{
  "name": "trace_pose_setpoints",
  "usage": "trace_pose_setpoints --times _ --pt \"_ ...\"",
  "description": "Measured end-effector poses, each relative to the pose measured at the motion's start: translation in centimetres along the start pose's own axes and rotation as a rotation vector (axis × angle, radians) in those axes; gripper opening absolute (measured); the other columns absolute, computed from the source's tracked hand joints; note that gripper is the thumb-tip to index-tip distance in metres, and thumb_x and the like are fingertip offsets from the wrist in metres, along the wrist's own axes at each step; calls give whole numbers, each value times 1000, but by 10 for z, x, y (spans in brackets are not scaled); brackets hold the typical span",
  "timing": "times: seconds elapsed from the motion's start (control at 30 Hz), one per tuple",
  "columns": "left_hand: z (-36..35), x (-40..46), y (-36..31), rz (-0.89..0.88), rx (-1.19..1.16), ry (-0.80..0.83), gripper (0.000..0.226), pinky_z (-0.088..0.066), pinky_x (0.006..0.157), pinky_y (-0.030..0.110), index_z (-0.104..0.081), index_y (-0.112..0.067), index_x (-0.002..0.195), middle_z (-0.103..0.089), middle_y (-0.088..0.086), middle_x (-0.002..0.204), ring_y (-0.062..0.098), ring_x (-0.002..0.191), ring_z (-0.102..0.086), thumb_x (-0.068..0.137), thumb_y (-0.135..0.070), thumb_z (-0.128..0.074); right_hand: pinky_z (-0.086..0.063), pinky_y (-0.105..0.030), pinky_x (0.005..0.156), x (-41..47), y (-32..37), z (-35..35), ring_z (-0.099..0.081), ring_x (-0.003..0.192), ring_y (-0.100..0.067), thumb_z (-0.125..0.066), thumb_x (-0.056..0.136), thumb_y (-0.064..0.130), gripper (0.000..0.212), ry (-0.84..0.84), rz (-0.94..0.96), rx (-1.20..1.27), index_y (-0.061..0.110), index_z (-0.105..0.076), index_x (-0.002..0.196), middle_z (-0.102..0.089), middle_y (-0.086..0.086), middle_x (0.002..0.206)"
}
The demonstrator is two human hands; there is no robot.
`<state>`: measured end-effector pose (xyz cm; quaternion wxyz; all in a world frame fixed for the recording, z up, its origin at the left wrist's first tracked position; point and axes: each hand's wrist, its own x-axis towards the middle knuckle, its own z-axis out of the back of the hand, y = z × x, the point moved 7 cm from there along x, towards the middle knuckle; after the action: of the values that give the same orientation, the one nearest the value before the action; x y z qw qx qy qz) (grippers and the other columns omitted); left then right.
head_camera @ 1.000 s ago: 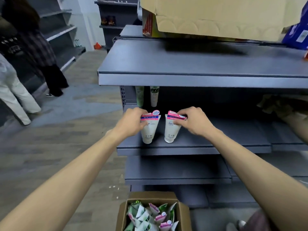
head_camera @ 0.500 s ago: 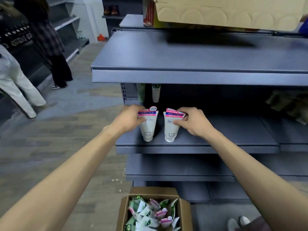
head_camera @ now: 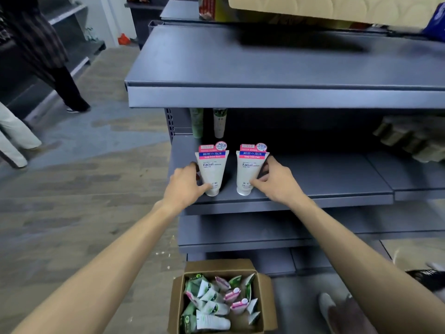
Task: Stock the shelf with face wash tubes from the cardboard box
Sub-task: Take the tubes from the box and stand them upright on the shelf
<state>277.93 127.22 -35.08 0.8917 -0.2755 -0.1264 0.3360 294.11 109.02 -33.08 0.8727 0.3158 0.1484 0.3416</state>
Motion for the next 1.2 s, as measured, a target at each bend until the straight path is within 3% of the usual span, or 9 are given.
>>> trace_pose_setpoints --times 0.1,0.27,0.5,0.7,0.77,0.83,0.9,1.07,1.2 --pt "-14 -4 6 92 -30 -4 42 -42 66 27 -63 -16 92 -70 -2 87 22 88 -65 67 -45 -81 -57 -40 78 -3 -8 -17 -67 86 -17 -75 77 36 44 -19 -17 -77 17 -49 108 -66 1 102" --pt "-30 -8 7 136 -35 -79 43 -51 73 34 -66 -13 98 -72 3 94 27 97 -64 71 -45 -78 -57 -42 76 -8 -13 -38 -66 90 -21 -76 74 42 49 -132 -63 23 19 -47 104 -66 -1 103" --pt "-47 12 -2 105 -94 -138 32 -56 75 36 -68 -19 87 -74 -3 82 18 83 -70 71 -45 -78 -58 -43 75 9 -31 -46 -66 84 -17 -77 79 38 39 -189 -18 119 20 -48 100 -65 2 96" --pt "-75 67 -17 98 -195 -155 29 -53 58 28 -67 -16 79 -71 -6 72 11 67 -68 69 -39 -82 -56 -41 73 45 -44 -32 -64 80 -18 -75 81 37 38 -205 17 75 18 -50 103 -64 1 92" --pt "-82 89 -26 71 -153 -154 28 -43 53 18 -66 -19 79 -71 -6 75 11 70 -67 71 -41 -82 -54 -38 72 55 -49 -24 -63 80 -18 -75 82 37 37 -220 22 65 18 -50 102 -64 1 91" --pt "-87 109 -36 44 -89 -157 34 -36 54 16 -70 -19 93 -73 -2 92 15 82 -68 73 -44 -79 -53 -36 71 62 -54 -19 -63 81 -19 -76 81 36 37 -225 25 57 17 -51 101 -64 0 91" --pt "-94 128 -44 29 -41 -166 45 -38 61 21 -70 -16 105 -72 2 105 20 92 -68 73 -48 -78 -54 -39 72 69 -60 -14 -63 83 -20 -76 81 35 37 -226 24 59 16 -51 101 -65 -1 93" --pt "-107 167 -50 64 -97 -159 52 -48 68 24 -69 -16 108 -71 3 108 22 99 -67 70 -50 -79 -55 -43 77 85 -76 -1 -64 88 -21 -77 81 35 37 -221 -2 56 17 -51 100 -65 -1 97" --pt "-109 183 -59 67 -113 -183 48 -44 70 22 -68 -9 107 -70 8 111 24 102 -66 73 -40 -80 -56 -43 78 90 -80 1 -65 90 -21 -78 81 33 37 -224 5 62 16 -52 101 -66 -2 99"
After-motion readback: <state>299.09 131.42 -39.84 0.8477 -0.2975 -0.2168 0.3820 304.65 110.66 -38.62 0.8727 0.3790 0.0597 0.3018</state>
